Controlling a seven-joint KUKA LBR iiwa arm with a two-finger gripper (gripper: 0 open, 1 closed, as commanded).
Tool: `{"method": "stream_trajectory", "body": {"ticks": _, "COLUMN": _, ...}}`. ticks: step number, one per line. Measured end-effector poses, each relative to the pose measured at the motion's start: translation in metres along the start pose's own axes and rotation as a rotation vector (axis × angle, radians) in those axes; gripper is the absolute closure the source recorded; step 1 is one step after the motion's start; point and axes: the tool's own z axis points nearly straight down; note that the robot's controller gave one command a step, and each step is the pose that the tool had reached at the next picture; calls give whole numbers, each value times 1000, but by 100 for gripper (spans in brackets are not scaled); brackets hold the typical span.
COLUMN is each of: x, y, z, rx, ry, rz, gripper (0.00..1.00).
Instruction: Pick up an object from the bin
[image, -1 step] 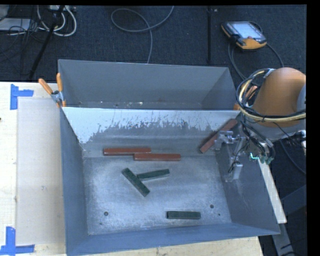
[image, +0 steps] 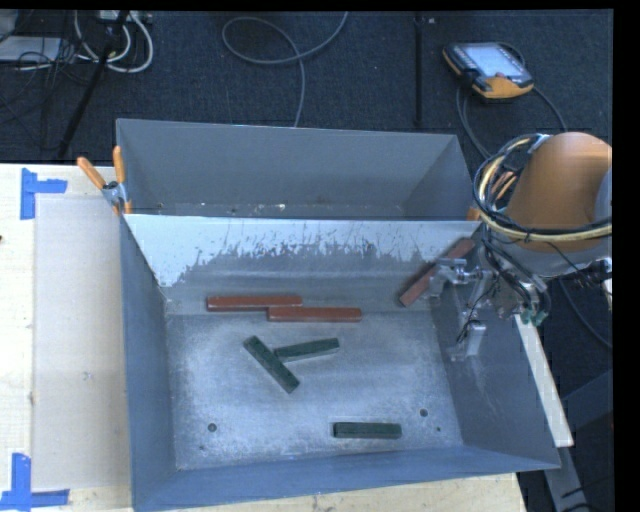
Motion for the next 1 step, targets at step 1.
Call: {"method": "stream_trajectory", "body": {"ticks": 1, "x": 5, "y": 76, "z": 75, "rx": 0, "ry": -3, "rz": -70, "gripper": 0}}
